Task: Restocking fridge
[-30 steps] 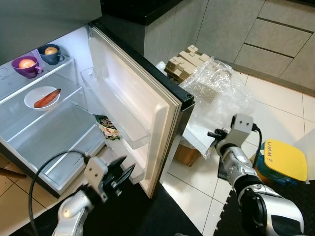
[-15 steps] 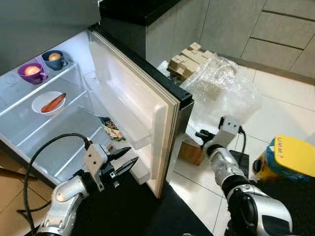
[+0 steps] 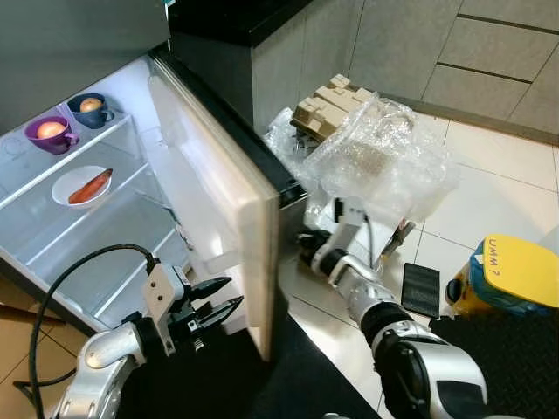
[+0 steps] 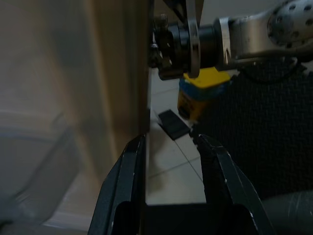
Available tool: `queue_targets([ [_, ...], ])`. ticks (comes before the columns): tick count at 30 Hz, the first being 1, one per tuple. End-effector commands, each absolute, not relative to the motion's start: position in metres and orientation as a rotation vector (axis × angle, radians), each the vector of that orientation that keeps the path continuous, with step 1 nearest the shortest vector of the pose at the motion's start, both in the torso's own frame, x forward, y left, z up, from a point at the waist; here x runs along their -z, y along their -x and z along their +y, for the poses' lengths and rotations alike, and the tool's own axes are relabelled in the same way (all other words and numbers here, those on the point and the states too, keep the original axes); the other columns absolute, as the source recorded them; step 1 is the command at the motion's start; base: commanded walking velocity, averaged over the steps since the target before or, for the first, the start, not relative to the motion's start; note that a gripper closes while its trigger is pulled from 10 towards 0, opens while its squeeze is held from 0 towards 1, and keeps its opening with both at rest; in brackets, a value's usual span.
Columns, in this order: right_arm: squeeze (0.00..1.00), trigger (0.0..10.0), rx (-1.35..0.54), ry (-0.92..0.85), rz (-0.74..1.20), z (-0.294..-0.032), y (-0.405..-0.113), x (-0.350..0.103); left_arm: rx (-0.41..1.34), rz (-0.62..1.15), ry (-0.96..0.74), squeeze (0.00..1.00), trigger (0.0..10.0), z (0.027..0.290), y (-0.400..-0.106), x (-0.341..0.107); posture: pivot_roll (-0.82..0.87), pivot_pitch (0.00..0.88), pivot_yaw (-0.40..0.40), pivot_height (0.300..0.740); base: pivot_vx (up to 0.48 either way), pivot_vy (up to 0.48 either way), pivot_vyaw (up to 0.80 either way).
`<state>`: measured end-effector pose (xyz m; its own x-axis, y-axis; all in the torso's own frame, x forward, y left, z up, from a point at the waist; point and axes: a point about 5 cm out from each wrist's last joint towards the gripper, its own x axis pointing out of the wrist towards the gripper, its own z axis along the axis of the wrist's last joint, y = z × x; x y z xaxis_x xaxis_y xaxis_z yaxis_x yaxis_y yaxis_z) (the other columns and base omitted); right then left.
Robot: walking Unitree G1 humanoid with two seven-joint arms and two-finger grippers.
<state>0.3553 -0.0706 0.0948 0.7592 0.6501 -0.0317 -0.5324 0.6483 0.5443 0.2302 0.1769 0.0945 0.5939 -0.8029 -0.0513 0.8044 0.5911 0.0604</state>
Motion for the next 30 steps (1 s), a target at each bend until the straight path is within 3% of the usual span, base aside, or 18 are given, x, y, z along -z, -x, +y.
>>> queue_targets([
  [1,0.00,10.0,-0.847,-0.567,0.252,-0.052,-0.348,-0.098,0.941,0.055,-0.089,0.00,10.0,0.183,-0.225,-0.094,-0.04,0.104,0.014,0.738,0.000,0.000,0.00],
  [3,0.00,10.0,-1.006,-0.570,0.275,-0.040,-0.337,-0.096,0.949,0.065,-0.085,0.00,10.0,0.183,-0.223,-0.096,-0.04,0.103,0.012,0.738,0.000,0.000,0.00],
  [5,0.00,10.0,-1.032,-0.567,0.280,-0.039,-0.335,-0.095,0.951,0.067,-0.084,0.00,10.0,0.182,-0.223,-0.096,-0.04,0.103,0.012,0.738,0.000,0.000,0.00],
  [10,0.00,10.0,-0.843,-0.506,0.314,-0.054,-0.340,-0.082,0.974,0.095,-0.080,0.00,10.0,0.182,-0.218,-0.096,-0.04,0.101,0.010,0.738,0.000,0.000,0.00],
  [11,0.00,10.0,-0.714,-0.480,0.355,-0.073,-0.339,-0.069,1.021,0.143,-0.072,0.00,10.0,0.181,-0.210,-0.093,-0.04,0.103,0.011,0.738,0.000,0.000,0.00],
  [17,0.00,10.0,-0.628,-0.471,0.416,-0.096,-0.330,-0.049,1.068,0.194,-0.090,0.00,10.0,0.178,-0.202,-0.087,-0.04,0.104,0.010,0.738,0.000,0.000,0.00],
  [22,0.00,10.0,-0.486,-0.418,0.461,-0.121,-0.318,-0.028,0.933,0.128,-0.183,0.00,10.0,0.173,-0.225,-0.085,-0.06,0.107,0.011,0.738,0.000,0.000,0.00],
  [30,0.00,10.0,-0.407,-0.401,0.422,-0.127,-0.318,-0.027,0.630,0.016,-0.300,0.00,10.0,0.164,-0.279,-0.091,-0.07,0.110,0.010,0.738,0.000,0.000,0.00],
])
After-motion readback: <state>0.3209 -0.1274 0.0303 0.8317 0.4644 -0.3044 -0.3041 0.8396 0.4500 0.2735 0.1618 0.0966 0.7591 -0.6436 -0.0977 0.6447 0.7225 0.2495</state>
